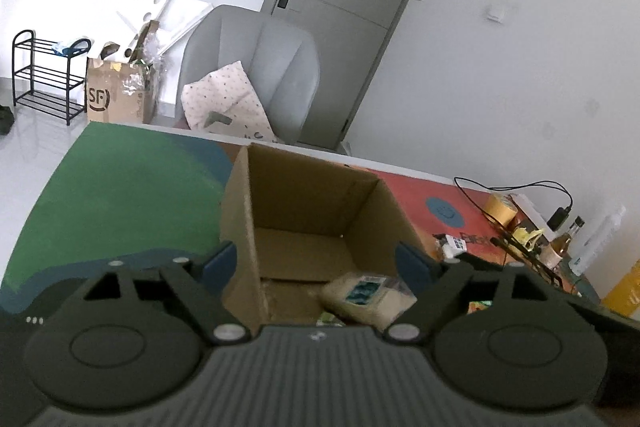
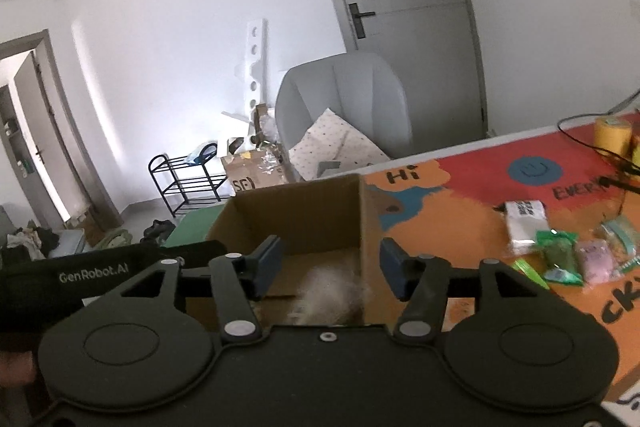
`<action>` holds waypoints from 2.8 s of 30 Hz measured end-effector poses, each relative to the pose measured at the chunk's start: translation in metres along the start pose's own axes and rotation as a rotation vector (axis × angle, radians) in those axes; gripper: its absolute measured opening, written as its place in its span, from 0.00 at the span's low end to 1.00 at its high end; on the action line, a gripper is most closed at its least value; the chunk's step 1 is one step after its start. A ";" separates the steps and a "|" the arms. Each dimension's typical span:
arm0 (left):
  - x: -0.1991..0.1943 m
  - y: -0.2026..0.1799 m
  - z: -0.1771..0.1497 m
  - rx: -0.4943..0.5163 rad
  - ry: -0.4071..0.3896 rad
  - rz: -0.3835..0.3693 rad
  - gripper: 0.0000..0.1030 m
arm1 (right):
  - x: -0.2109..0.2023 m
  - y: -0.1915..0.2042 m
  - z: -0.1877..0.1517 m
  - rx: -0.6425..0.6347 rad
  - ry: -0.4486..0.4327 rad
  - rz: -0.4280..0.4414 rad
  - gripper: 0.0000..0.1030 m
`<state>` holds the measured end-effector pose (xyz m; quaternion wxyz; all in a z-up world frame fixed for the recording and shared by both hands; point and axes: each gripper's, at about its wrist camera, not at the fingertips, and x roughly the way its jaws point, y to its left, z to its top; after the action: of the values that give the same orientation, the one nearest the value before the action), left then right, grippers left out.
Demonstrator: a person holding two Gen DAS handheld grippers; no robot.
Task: Organize snacks
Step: 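Carry both packets over the cardboard box and open both tools to release them, then withdraw both open tools from the box toward the remaining snacks, then grasp the blue snack packet with the left tool while the right tool grasps the red-and-white packet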
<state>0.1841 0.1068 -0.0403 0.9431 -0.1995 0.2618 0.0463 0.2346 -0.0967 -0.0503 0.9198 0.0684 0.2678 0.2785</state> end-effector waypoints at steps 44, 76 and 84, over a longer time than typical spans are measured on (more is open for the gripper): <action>0.015 -0.114 -0.041 0.138 0.075 -0.106 0.96 | -0.071 -0.120 -0.027 0.152 0.006 -0.154 0.97; 0.078 -0.186 -0.095 0.204 0.207 -0.121 0.71 | -0.064 -0.196 -0.050 0.221 0.083 -0.161 0.73; 0.106 -0.178 -0.111 0.178 0.248 -0.043 0.71 | -0.059 -0.208 -0.059 0.242 0.106 -0.144 0.71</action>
<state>0.2565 -0.1030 -0.1191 0.9182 -0.1250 0.3752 -0.0223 0.2610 -0.3047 -0.1307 0.9070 0.1445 0.3518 0.1808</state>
